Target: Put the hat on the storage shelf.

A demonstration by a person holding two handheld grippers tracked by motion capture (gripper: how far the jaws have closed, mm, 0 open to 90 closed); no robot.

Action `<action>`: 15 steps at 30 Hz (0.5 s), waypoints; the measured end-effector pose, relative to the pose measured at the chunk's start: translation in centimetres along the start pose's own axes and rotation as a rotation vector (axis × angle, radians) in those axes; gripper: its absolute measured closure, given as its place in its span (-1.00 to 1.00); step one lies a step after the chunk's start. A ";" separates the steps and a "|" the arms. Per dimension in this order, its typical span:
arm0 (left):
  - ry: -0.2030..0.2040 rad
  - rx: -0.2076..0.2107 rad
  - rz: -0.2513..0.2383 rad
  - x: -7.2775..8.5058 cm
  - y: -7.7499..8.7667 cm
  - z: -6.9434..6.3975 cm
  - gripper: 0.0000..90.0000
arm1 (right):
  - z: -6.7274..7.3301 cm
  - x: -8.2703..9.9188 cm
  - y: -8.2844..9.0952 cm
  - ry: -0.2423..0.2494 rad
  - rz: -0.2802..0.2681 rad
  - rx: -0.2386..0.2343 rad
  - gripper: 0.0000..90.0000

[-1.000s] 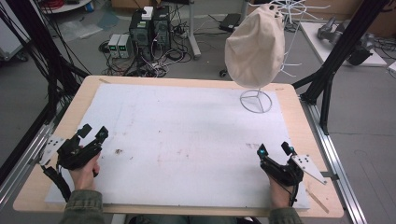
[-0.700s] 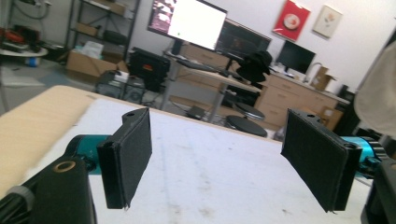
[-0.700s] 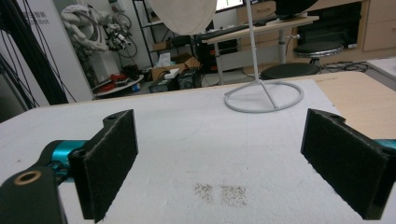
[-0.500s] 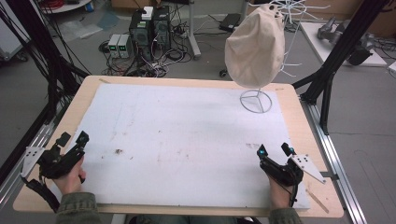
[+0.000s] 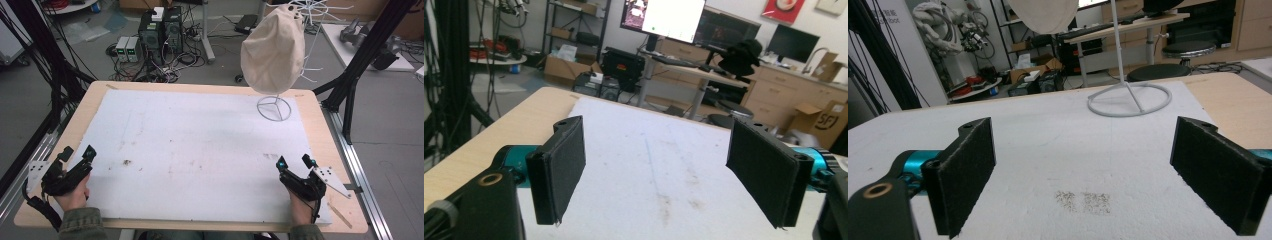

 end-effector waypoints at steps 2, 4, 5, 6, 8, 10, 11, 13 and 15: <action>0.001 0.005 -0.002 0.0 -0.1 -0.2 -0.47 | -0.1 0.0 0.2 -0.001 -0.001 0.003 -0.78; 0.003 0.016 0.002 0.1 -0.2 -0.3 -0.47 | -0.2 0.0 0.3 -0.007 0.002 0.005 -0.78; 0.001 0.023 0.005 0.1 -0.3 -0.3 -0.48 | -0.3 0.0 0.3 -0.012 0.004 0.009 -0.78; 0.002 0.026 0.006 0.2 -0.3 -0.3 -0.48 | -0.4 0.0 0.4 -0.012 0.002 0.011 -0.78; 0.006 0.029 0.006 0.2 -0.4 -0.4 -0.48 | -0.4 0.1 0.5 -0.021 0.008 0.014 -0.78; 0.010 0.027 0.009 0.2 -0.4 -0.3 -0.48 | -0.6 0.0 0.5 -0.014 0.005 0.018 -0.78; 0.009 0.027 0.011 0.3 -0.4 -0.3 -0.48 | -0.6 0.1 0.5 -0.014 0.006 0.018 -0.78; 0.012 0.028 0.011 0.3 -0.3 -0.3 -0.48 | -0.7 0.1 0.5 -0.019 0.008 0.019 -0.78; 0.016 0.026 0.011 0.4 -0.3 -0.3 -0.48 | -0.7 0.1 0.4 -0.021 0.009 0.017 -0.78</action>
Point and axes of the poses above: each handheld gripper's, and its own axes: y roughly backward along the jaws, x roughly out of its underside, z roughly to its left, the point moved 2 cm from there along -y, roughly forward along the jaws, and after that the axes turned 2 degrees about -x, right-handed, at the moved point
